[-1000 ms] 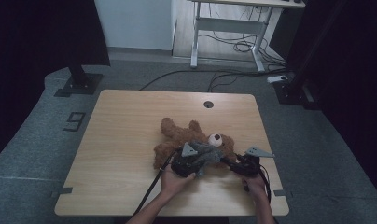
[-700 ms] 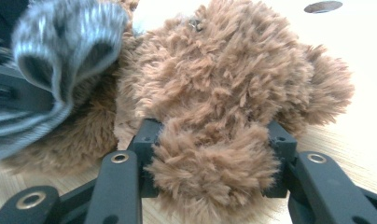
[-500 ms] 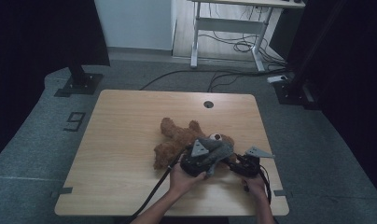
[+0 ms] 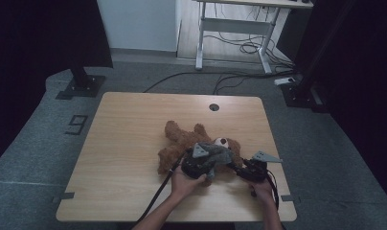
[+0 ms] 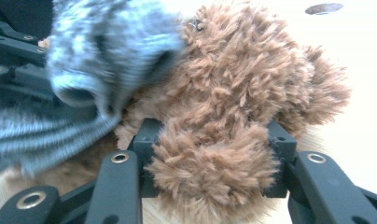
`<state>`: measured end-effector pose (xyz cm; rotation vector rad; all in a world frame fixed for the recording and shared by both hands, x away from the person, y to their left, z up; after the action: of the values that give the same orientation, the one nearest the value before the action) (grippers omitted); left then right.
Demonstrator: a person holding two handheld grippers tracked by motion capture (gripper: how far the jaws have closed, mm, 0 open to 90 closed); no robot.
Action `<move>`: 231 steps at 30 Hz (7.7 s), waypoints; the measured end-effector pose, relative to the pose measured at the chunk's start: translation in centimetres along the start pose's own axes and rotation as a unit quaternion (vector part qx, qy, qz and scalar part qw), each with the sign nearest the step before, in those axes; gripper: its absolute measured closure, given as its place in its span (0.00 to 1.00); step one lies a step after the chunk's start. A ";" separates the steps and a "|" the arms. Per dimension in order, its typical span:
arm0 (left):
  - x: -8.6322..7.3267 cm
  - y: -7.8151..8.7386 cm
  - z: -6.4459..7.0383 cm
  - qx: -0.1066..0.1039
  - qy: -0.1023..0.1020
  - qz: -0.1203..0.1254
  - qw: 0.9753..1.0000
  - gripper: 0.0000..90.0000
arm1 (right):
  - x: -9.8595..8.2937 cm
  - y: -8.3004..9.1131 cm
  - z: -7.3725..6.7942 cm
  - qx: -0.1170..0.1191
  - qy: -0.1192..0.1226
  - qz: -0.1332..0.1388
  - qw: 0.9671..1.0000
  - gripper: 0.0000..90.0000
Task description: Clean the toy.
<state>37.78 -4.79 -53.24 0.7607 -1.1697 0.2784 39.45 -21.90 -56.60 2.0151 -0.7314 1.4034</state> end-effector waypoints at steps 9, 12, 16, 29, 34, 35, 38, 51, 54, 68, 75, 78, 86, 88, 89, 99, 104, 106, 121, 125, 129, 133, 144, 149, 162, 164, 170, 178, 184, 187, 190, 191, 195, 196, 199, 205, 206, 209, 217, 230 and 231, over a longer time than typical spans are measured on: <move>-1.3 5.9 -4.1 0.033 0.018 0.029 0.999 0.83 | -0.1 0.0 0.1 0.004 -0.002 0.004 1.000 0.59; -1.2 7.9 -5.8 0.054 0.022 0.039 0.998 0.83 | -0.1 0.1 0.1 0.005 0.000 0.004 1.000 0.59; -0.7 9.2 -6.7 0.061 0.027 0.050 0.996 0.83 | -0.2 0.1 0.0 0.006 0.004 0.004 1.000 0.59; 7.1 5.1 -6.6 0.059 -0.017 0.051 0.997 0.83 | -0.2 -0.2 0.0 -0.001 0.040 0.010 0.999 0.59; 7.0 2.5 -7.6 0.065 -0.015 0.020 0.998 0.83 | 0.0 -1.0 0.4 -0.006 0.055 0.014 0.998 0.59; 6.6 2.2 -7.8 0.065 -0.009 0.015 0.998 0.83 | 0.0 -1.3 0.5 -0.007 0.058 0.014 0.998 0.59; 5.6 1.9 -8.5 0.066 0.005 0.010 0.998 0.83 | 0.1 -1.9 0.4 -0.008 0.067 0.017 0.998 0.59; 2.0 3.6 -7.2 0.043 0.023 0.028 0.998 0.84 | 1.2 -0.3 -0.2 -0.022 0.000 0.026 0.999 0.20; 1.2 4.1 -6.4 0.039 0.020 0.034 0.998 0.84 | 2.5 0.0 -0.6 -0.029 -0.015 0.044 0.998 0.15; -0.3 5.3 -4.9 0.033 0.018 0.045 0.998 0.84 | 2.0 -2.7 -1.8 -0.017 -0.064 -0.015 0.998 0.00; 1.1 6.0 -4.3 0.033 0.018 0.055 0.998 0.83 | 0.1 -3.0 -2.1 -0.018 -0.028 -0.072 0.997 0.08; 3.0 5.2 -2.8 0.021 0.000 0.054 0.998 0.83 | -0.1 -3.1 -2.2 -0.034 0.000 -0.071 0.997 0.24; 6.0 1.1 0.9 -0.008 -0.028 0.044 0.999 0.83 | -0.1 -2.6 -2.3 -0.017 0.038 -0.061 0.997 0.37; 6.3 0.4 1.5 -0.012 -0.032 0.039 0.999 0.83 | -0.1 -2.5 -2.4 -0.016 0.043 -0.062 0.997 0.37; 6.5 -0.3 2.0 -0.014 -0.037 0.035 0.999 0.83 | -0.2 -2.5 -2.5 -0.016 0.053 -0.063 0.996 0.38; 4.8 -2.8 2.6 0.003 -0.049 0.007 0.999 0.83 | -0.5 -2.3 -2.4 -0.008 0.065 -0.065 0.996 0.43; 4.5 -1.1 1.5 0.007 -0.039 0.015 0.999 0.83 | -0.5 -2.3 -2.5 -0.004 0.065 -0.066 0.996 0.44; 4.4 0.0 0.4 0.020 -0.036 0.018 0.999 0.83 | -0.5 -2.3 -2.4 -0.004 0.059 -0.065 0.996 0.44; 1.0 8.3 -8.0 0.065 0.053 0.048 0.995 0.83 | -0.6 -2.0 -2.0 0.006 0.038 -0.058 0.998 0.44; -0.6 9.4 -9.7 0.074 0.074 0.041 0.994 0.83 | -0.6 -2.0 -2.1 0.007 0.037 -0.059 0.998 0.44; -2.9 10.4 -12.1 0.094 0.102 0.012 0.990 0.83 | -0.6 -2.0 -2.0 0.008 0.034 -0.059 0.998 0.44; -4.4 10.5 -13.6 0.103 0.121 0.002 0.987 0.83 | -0.6 -2.0 -2.0 0.009 0.031 -0.057 0.998 0.44; -0.5 12.5 -12.2 0.112 0.083 0.055 0.989 0.84 | -0.6 -1.9 -1.9 0.011 0.030 -0.057 0.998 0.44; 3.6 11.0 -8.6 0.073 0.048 0.077 0.993 0.84 | -0.6 -2.0 -2.0 0.007 0.037 -0.054 0.998 0.44; 7.7 -1.6 1.4 -0.033 0.018 0.035 0.999 0.84 | -0.6 -1.9 -2.3 0.003 0.059 -0.052 0.997 0.44; 6.7 -3.2 2.1 -0.026 0.001 0.005 1.000 0.84 | -0.6 -2.0 -2.3 0.003 0.061 -0.050 0.997 0.44; 5.8 -3.8 1.3 0.001 -0.010 0.002 1.000 0.84 | -0.7 -2.1 -2.3 -0.001 0.065 -0.052 0.997 0.44; 5.6 -2.0 -1.7 0.042 -0.001 0.008 0.999 0.84 | -0.7 -2.1 -2.3 -0.002 0.067 -0.052 0.996 0.44; 4.3 0.5 -4.6 0.052 0.023 0.019 0.998 0.85 | -0.8 -2.0 -2.2 0.002 0.055 -0.050 0.997 0.44; 4.3 2.0 -5.5 0.059 0.026 0.030 0.997 0.85 | -0.8 -2.0 -2.2 0.002 0.055 -0.051 0.997 0.44; 4.3 3.3 -6.7 0.074 0.026 0.034 0.996 0.85 | -0.8 -2.0 -2.2 0.000 0.055 -0.051 0.997 0.44; 4.2 3.8 -7.2 0.082 0.026 0.035 0.996 0.85 | -0.8 -2.0 -2.2 0.000 0.055 -0.051 0.997 0.44; 3.7 5.9 -9.9 0.103 0.047 0.035 0.993 0.85 | -0.8 -2.0 -2.2 0.001 0.054 -0.051 0.997 0.44; 3.4 6.4 -10.6 0.105 0.056 0.034 0.992 0.85 | -0.8 -1.9 -2.2 0.001 0.054 -0.051 0.997 0.44; 2.4 7.9 -12.3 0.120 0.071 0.036 0.990 0.84 | -0.8 -2.0 -2.2 0.001 0.052 -0.051 0.997 0.44; 0.0 10.3 -14.9 0.148 0.091 0.028 0.984 0.84 | -0.8 -2.0 -2.2 -0.001 0.050 -0.048 0.998 0.44; -0.3 10.6 -15.2 0.152 0.092 0.026 0.984 0.84 | -0.8 -2.0 -2.2 -0.001 0.050 -0.048 0.998 0.44; -1.0 11.1 -15.7 0.159 0.093 0.021 0.983 0.84 | -0.8 -2.0 -2.2 -0.002 0.048 -0.047 0.998 0.44; -0.8 12.0 -15.7 0.164 0.096 0.033 0.981 0.84 | -0.8 -2.0 -2.2 -0.002 0.048 -0.047 0.998 0.44; 6.5 5.5 -0.1 0.001 -0.016 0.069 0.997 0.85 | -0.9 -2.1 -2.1 -0.002 0.044 -0.044 0.998 0.44; 6.5 4.3 1.1 -0.010 -0.019 0.063 0.998 0.85 | -0.9 -2.1 -2.1 -0.002 0.045 -0.044 0.998 0.44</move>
<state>37.09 -3.62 -45.53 0.6785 -1.2568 0.3575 39.32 -18.88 -57.10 1.9440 -0.5989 1.4305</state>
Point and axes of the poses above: each handheld gripper's, and its own axes: y roughly backward along the jaws, x roughly out of its top, z roughly to its right, the point moved 7 cm from there along -y, roughly forward along the jaws, and after that the axes turned 13 degrees about z, right-handed, at the moved point
